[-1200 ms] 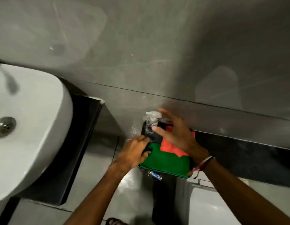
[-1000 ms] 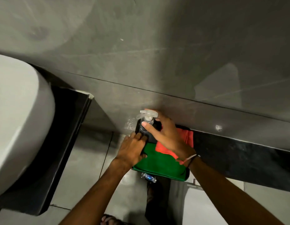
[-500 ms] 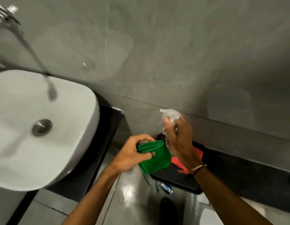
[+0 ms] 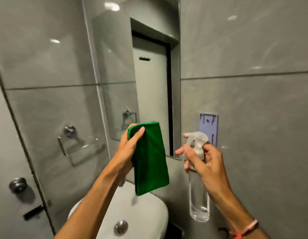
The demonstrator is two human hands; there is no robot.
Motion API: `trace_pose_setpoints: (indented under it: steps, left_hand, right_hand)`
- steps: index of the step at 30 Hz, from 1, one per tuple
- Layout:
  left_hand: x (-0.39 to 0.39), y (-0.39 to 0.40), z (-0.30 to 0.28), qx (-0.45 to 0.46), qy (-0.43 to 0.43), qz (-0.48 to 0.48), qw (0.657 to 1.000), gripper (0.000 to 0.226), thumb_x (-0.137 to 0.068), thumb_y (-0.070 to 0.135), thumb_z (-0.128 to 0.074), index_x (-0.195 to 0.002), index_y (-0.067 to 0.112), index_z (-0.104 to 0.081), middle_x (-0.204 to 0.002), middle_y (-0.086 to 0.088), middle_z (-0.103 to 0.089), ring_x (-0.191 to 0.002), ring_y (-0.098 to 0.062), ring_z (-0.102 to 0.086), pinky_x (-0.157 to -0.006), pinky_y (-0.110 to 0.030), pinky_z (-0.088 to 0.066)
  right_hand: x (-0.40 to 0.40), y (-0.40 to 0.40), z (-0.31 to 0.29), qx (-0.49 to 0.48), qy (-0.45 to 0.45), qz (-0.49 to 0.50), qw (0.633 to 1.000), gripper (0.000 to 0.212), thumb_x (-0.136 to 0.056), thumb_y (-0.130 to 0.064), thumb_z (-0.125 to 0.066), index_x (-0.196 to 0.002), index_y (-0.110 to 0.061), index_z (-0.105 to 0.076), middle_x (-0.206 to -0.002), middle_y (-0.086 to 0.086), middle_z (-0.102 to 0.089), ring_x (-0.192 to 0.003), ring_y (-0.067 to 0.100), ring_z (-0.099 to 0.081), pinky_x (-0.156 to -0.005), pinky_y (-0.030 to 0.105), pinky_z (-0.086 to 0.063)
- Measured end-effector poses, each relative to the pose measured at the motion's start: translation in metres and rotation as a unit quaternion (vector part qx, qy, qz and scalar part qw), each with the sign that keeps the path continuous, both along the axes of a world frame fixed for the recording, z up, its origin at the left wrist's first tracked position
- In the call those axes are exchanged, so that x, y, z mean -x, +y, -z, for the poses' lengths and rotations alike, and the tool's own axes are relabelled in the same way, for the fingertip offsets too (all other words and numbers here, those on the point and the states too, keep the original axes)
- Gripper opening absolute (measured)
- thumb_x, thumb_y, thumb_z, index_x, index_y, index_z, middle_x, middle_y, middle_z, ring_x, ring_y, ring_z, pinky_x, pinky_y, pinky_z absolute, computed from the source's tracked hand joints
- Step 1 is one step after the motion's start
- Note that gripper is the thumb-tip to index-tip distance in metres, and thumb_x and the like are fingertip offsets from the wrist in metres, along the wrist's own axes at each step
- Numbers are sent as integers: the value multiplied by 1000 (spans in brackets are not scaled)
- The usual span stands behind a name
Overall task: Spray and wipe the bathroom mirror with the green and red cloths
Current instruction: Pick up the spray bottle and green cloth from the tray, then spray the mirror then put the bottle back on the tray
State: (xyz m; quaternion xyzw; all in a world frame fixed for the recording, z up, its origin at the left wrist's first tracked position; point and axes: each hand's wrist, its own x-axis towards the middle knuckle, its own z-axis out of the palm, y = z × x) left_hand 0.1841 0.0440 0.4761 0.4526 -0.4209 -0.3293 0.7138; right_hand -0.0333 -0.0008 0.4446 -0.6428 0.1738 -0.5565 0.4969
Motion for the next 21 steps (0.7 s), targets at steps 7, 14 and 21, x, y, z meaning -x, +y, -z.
trace_pose_setpoints:
  steps: [7,14,21]
  left_hand:
    - [-19,26,-106,-3,10,20,1000,17,-94,27,-67,-105,15,-71,-86,-7,-81,-75,-19,-78,-64,-32,-64]
    - [-19,33,-130,4,-2,35,999,17,-95,29,-66,-101,15,-72,-80,-5,-81,-71,-18,-78,-59,-29,-62]
    - [-18,23,-134,4,10,40,999,19,-95,28,-65,-105,13,-70,-82,-7,-81,-74,-21,-79,-62,-33,-63]
  right_hand:
    - [-37,4,-91,128,80,98,984,35,-86,-55,-63,-98,-23,-71,-76,-2,-76,-56,8,-66,-59,34,-59]
    - [-40,3,-117,231,93,135,959,39,-89,-53,-65,-128,-45,-63,-74,-8,-75,-70,5,-73,-66,35,-61]
    - [-22,4,-108,296,134,191,926,66,-88,-63,-54,-148,-35,-53,-68,-9,-66,-60,8,-64,-58,32,-59]
